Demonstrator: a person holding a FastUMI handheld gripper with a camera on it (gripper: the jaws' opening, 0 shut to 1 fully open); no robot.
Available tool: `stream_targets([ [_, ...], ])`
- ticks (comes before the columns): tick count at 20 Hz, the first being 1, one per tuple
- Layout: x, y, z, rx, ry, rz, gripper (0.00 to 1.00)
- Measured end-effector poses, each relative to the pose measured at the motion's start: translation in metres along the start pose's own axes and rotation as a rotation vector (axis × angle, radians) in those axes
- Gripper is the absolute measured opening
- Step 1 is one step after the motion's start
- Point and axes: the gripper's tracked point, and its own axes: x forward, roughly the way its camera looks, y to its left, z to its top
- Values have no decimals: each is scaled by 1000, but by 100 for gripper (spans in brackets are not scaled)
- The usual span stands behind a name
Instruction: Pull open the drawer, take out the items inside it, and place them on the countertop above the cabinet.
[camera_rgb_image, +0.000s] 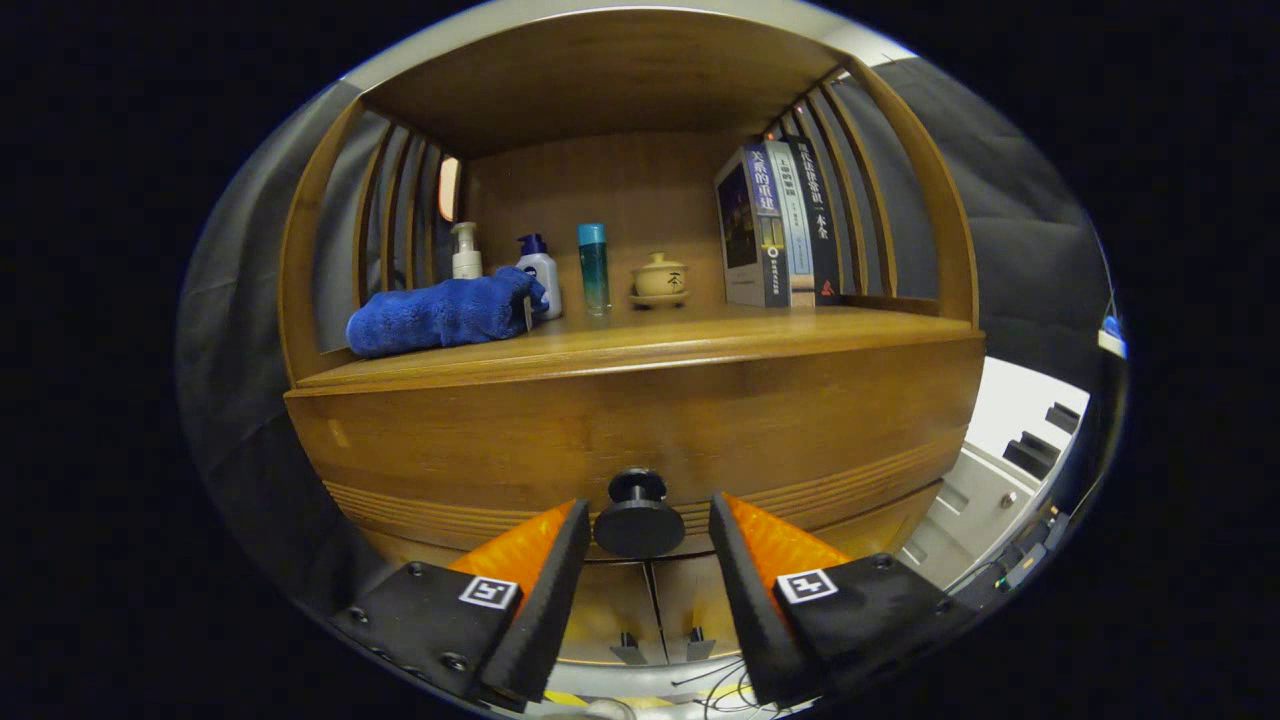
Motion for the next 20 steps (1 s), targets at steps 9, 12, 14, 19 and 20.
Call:
stream_targets([
  [9,7,4,-5,89,62,-9,51],
  [12,3,4,-5,83,17,-25,41],
  [14,-5,5,-7,77,11,-20,41],
  [19,-26,4,-10,65,-1,-8,35],
  [20,-31,4,-11,58,-3,-9,35],
])
